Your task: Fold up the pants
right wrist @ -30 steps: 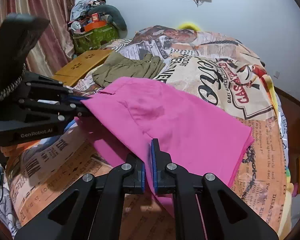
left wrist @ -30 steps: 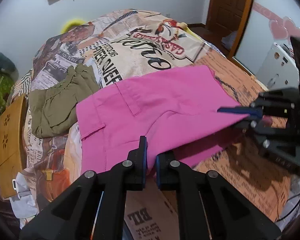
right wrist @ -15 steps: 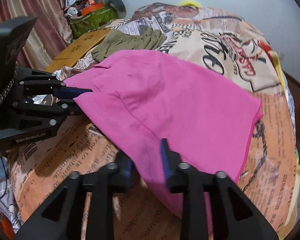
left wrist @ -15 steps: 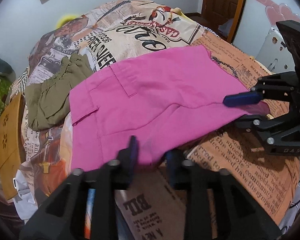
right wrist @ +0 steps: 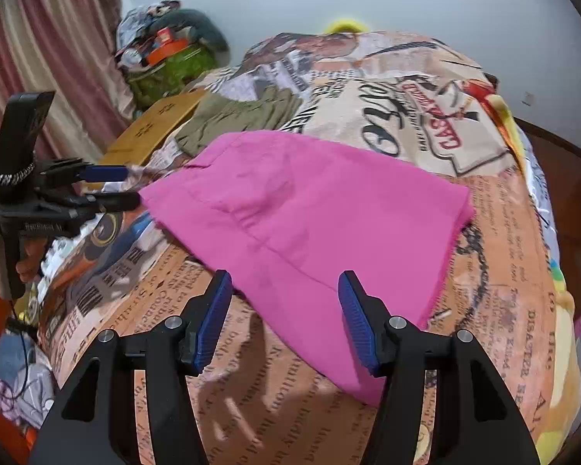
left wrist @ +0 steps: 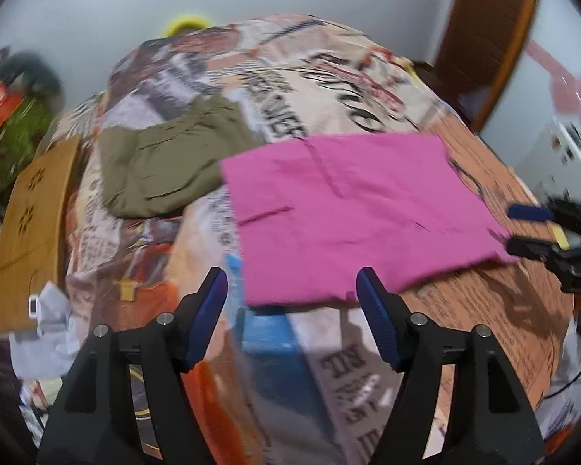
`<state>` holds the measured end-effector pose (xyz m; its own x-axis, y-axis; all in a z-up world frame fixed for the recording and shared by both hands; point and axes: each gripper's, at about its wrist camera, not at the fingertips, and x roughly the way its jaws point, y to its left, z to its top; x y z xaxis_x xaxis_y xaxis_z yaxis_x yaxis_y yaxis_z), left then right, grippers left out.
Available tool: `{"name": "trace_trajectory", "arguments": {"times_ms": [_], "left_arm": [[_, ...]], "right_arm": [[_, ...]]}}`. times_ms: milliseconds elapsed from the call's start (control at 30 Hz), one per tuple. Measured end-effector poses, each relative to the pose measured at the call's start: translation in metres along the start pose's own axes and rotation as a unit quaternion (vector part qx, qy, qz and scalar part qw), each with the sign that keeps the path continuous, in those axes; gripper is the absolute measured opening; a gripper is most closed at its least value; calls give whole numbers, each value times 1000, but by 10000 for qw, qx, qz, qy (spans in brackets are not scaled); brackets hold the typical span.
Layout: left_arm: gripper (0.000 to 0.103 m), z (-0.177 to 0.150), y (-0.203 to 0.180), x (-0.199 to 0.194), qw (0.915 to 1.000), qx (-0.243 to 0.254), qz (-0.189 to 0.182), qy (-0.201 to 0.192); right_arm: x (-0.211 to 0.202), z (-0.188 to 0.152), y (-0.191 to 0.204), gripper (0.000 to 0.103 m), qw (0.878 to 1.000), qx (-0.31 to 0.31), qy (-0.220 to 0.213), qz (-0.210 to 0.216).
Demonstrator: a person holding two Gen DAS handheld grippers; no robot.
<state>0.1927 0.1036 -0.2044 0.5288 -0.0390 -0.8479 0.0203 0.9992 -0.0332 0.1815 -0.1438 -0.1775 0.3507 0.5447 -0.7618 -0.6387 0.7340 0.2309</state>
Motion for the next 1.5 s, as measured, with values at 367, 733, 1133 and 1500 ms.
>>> {"name": "trace_trajectory", "arguments": {"times_ms": [367,733,1133,1500], "left_arm": [[67,-6,21,35,9962,-697,-342,393],[45,-7,-3,41,9993,-227,101,287],[23,-5,-7,36,9990,-187,392,98],[6,-10,14,42,9976,-531,323,303]], "right_arm": [[-4,-26,-48,54,9950,884,131,-452],[9,-44,-55,53,9931,1059,378,-331],[4,-51,-49,14,9946,944,274,-345],[-3,-41,-38,6,9960,161,38,-883]]}}
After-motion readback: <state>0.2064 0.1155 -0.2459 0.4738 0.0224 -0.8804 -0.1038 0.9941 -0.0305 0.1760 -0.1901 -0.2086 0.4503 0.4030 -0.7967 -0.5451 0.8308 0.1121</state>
